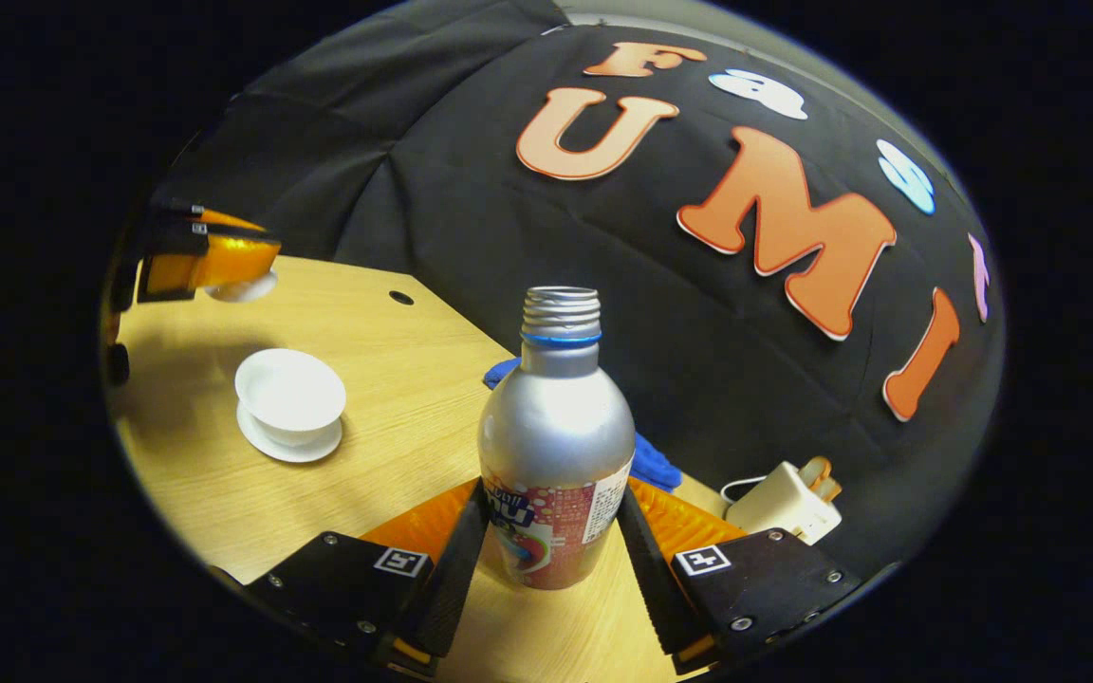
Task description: Open the teacup lid with one hand, grasp the water bottle and pour water into the teacup with the other hand; after pouring, place the water bottle on the coaster and then close the teacup lid.
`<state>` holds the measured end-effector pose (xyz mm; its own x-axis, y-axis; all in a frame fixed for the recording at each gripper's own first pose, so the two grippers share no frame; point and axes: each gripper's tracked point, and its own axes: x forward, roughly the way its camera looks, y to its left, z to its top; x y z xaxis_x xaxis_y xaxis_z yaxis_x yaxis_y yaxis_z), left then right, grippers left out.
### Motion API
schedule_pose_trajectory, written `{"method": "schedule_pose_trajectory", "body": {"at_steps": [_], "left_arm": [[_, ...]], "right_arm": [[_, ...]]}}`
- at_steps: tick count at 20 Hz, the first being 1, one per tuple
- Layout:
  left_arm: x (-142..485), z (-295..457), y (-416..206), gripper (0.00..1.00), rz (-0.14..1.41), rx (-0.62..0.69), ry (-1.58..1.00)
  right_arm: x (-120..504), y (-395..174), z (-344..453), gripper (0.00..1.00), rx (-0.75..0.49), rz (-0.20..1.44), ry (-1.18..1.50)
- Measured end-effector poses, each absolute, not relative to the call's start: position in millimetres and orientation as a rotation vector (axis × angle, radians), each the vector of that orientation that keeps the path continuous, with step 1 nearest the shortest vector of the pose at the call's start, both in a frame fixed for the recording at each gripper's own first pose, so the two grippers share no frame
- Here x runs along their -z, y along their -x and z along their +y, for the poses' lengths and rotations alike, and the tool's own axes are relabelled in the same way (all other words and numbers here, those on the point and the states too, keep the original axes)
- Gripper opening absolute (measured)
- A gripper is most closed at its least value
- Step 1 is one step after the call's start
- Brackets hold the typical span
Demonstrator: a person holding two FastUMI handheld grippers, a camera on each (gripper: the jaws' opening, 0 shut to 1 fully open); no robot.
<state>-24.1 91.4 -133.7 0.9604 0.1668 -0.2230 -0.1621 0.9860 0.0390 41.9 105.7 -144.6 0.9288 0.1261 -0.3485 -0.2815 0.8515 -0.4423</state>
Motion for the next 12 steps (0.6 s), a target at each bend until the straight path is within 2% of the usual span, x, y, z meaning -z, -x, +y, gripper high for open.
{"method": "schedule_pose_trajectory", "body": {"at_steps": [8, 12], "left_arm": [[136.4, 121.1, 37.5, 0.32, 0.216, -0.211, 0.009], [142.1, 134.2, 46.6, 0.32, 0.232, -0.233, 0.012]], "right_arm": [[141.6, -37.7, 123.9, 0.79, -0.301, 0.296, 0.779], [142.3, -43.8, 142.1, 0.78, -0.328, 0.231, 0.935]]}}
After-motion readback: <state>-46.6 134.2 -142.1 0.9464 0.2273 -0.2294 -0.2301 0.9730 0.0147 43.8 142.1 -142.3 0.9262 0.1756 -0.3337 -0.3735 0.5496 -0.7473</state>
